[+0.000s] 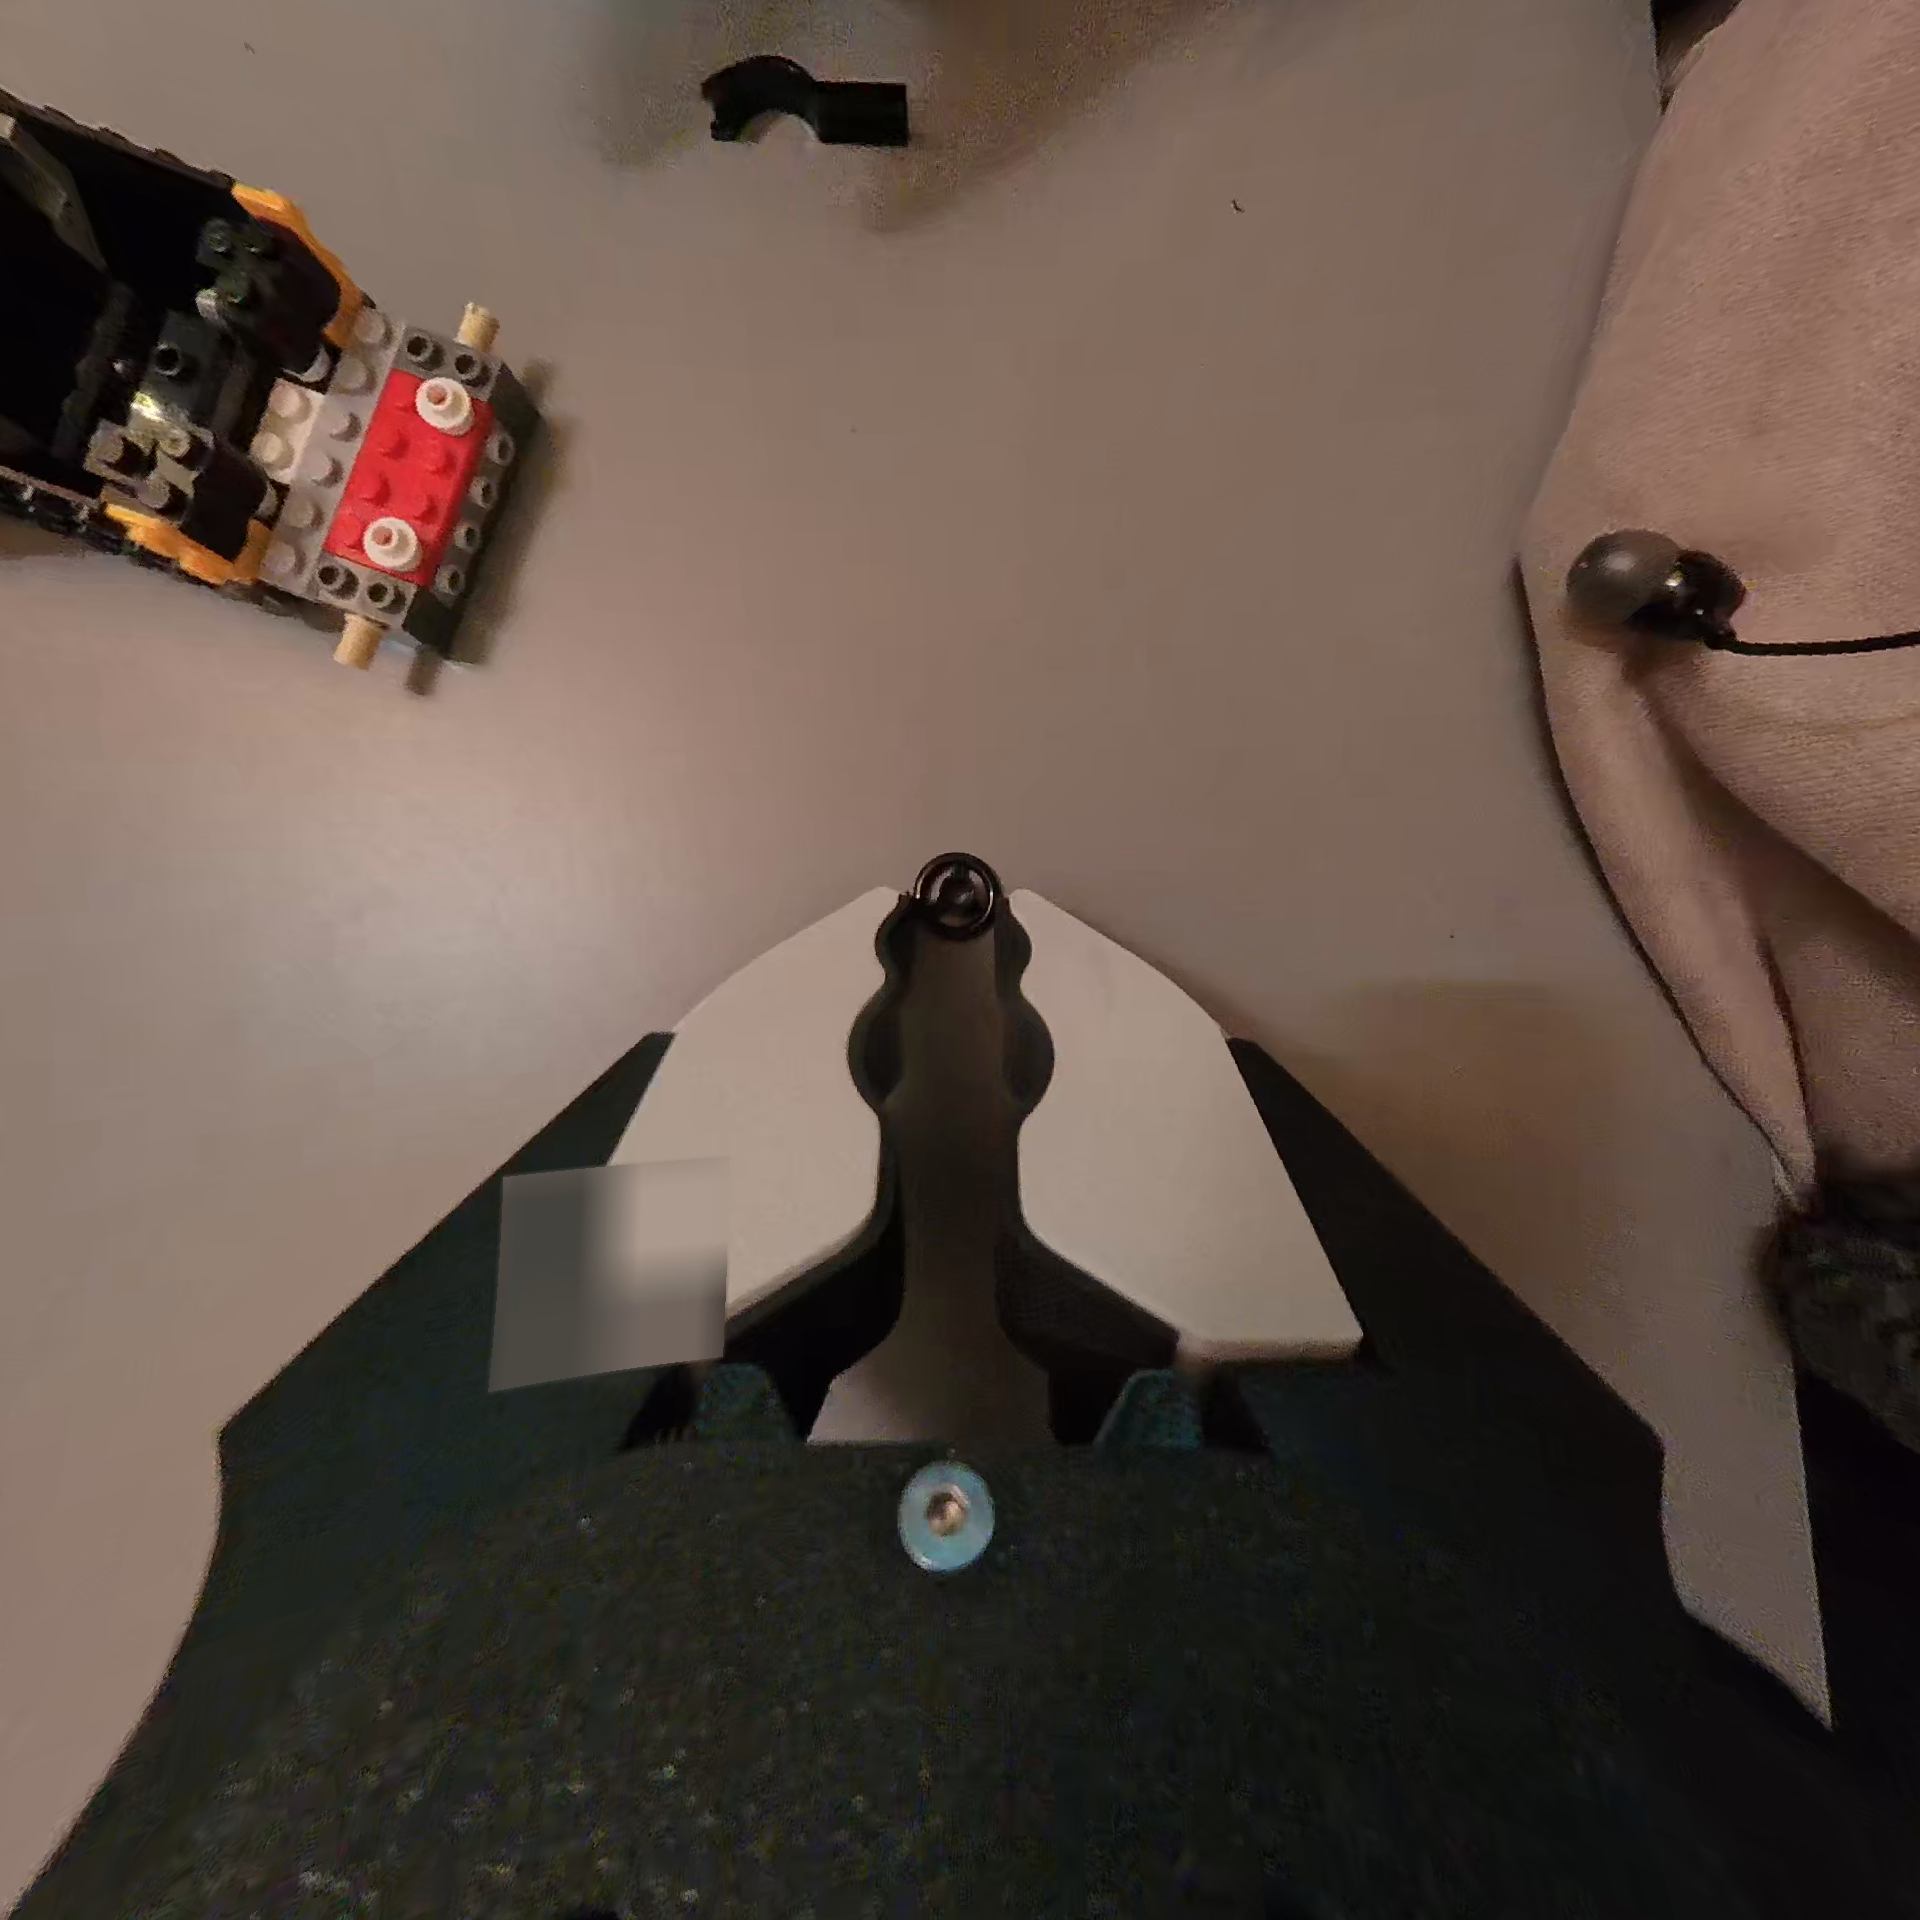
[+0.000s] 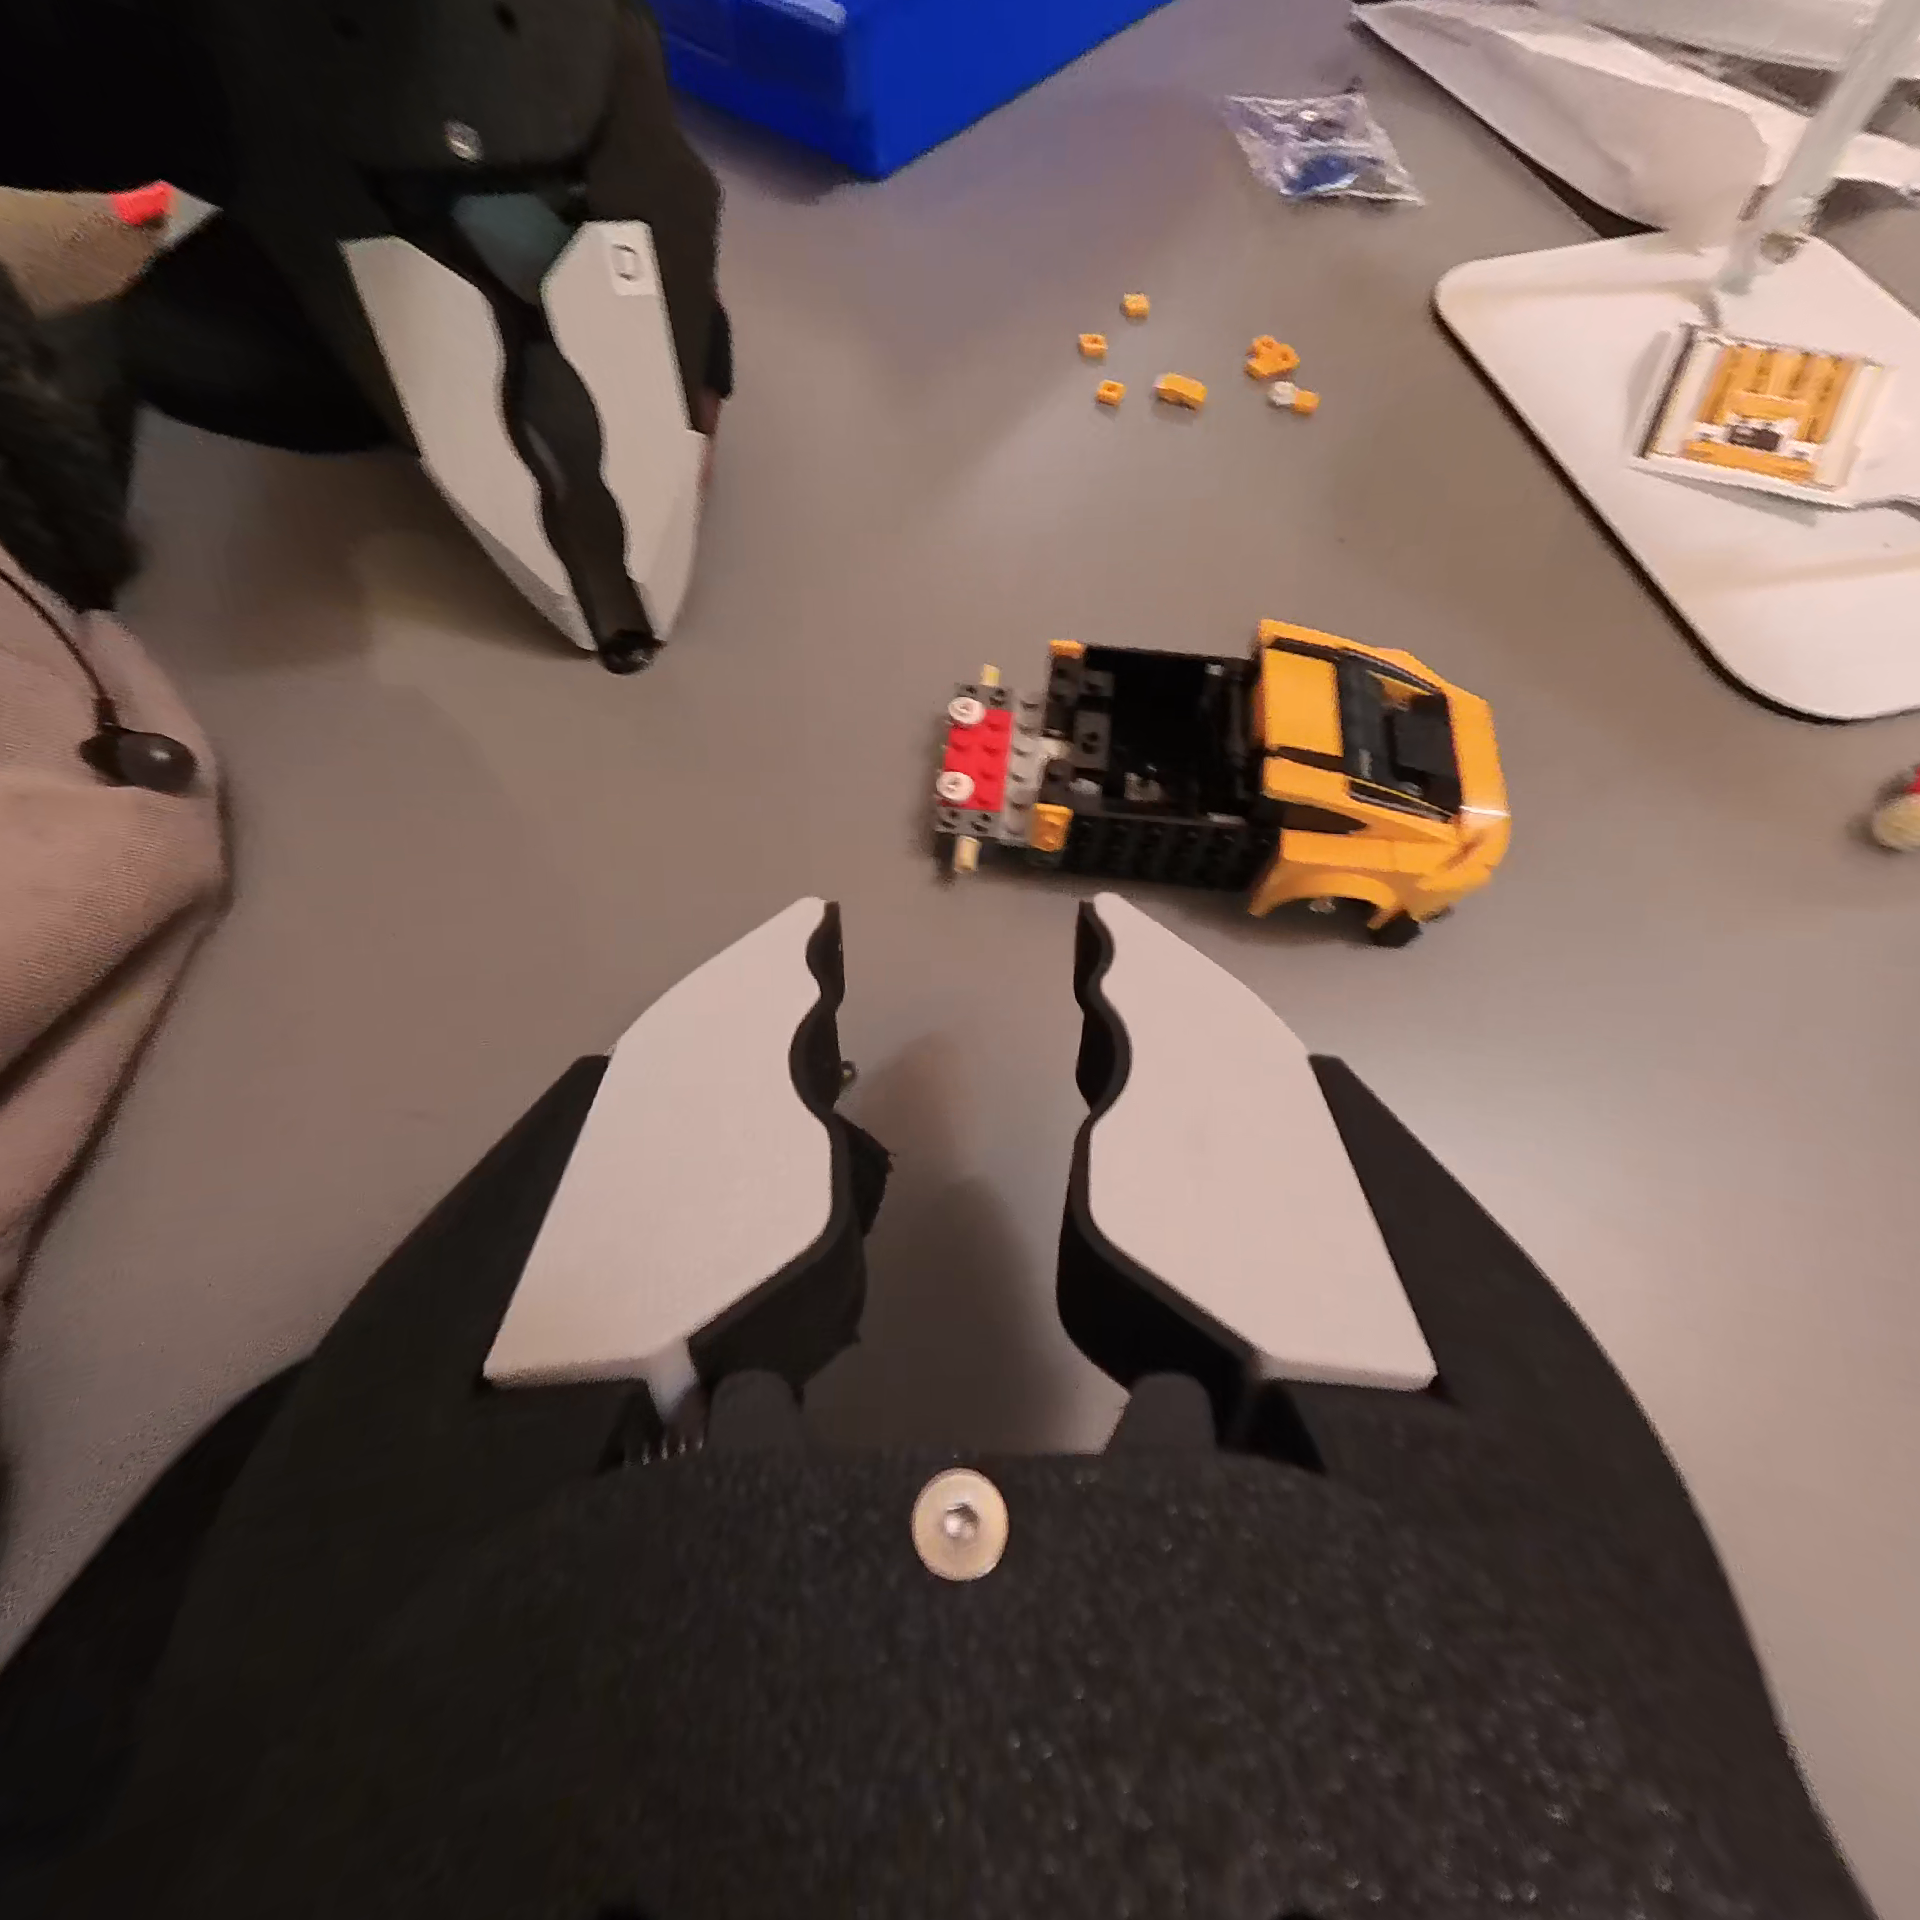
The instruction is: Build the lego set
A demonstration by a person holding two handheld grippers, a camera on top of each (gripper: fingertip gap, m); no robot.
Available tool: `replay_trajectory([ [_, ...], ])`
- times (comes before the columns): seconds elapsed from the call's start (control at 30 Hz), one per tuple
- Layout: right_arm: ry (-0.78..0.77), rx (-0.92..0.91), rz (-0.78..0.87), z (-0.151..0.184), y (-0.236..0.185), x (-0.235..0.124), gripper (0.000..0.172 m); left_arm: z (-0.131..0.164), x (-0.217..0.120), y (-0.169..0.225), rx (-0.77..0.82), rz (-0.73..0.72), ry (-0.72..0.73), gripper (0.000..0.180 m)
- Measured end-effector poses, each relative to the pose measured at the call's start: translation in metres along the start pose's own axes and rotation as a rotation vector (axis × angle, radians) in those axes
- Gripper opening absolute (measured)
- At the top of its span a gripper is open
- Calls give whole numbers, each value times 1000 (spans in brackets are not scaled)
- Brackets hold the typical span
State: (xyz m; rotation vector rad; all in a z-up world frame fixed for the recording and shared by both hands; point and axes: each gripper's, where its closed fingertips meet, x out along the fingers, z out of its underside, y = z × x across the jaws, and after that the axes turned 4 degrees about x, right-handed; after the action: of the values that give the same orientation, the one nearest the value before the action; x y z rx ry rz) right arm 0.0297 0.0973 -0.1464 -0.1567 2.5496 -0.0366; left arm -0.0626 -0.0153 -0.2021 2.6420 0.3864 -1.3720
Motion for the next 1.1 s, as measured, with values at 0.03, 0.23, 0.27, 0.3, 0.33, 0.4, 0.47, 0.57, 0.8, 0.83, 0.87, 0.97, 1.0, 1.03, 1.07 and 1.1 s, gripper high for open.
replay_trajectory([
  [0.03,-3,2,-24,-2,-8,2,42,-1,0,-1,3,-8,-1,14],
  [0.23,-20,76,-158,-14,-53,23,40,-21,0,-16,53,-193,124,12],
  [0.27,-20,110,-166,-16,-57,27,39,-29,-3,-21,71,-245,161,12],
  [0.3,-14,147,-176,-19,-59,32,38,-38,-7,-26,97,-306,201,12],
  [0.33,4,186,-188,-23,-61,36,36,-47,-12,-30,129,-364,236,12],
  [0.4,54,280,-206,-32,-58,41,31,-65,-22,-37,196,-466,287,12],
  [0.47,127,378,-260,-44,-56,41,26,-79,-30,-41,270,-544,315,12],
  [0.57,199,474,-325,-59,-50,34,18,-94,-37,-44,345,-608,347,12],
  [0.8,173,497,-333,-54,-41,30,8,-100,-39,-50,376,-640,382,0],
  [0.83,151,492,-328,-49,-40,32,8,-94,-35,-54,357,-635,353,0],
  [0.87,137,484,-321,-44,-38,31,8,-88,-32,-58,332,-624,333,0],
  [0.97,78,446,-263,-29,-26,23,9,-65,-21,-68,160,-513,276,2],
  [1.0,50,427,-227,-22,-20,21,10,-57,-17,-73,84,-483,246,5],
  [1.03,44,420,-207,-19,-16,19,11,-54,-14,-76,29,-452,249,9],
  [1.07,49,428,-208,-19,-14,18,10,-55,-13,-78,-16,-419,280,9],
  [1.1,45,437,-214,-18,-13,17,11,-55,-12,-80,-65,-387,294,13],
])
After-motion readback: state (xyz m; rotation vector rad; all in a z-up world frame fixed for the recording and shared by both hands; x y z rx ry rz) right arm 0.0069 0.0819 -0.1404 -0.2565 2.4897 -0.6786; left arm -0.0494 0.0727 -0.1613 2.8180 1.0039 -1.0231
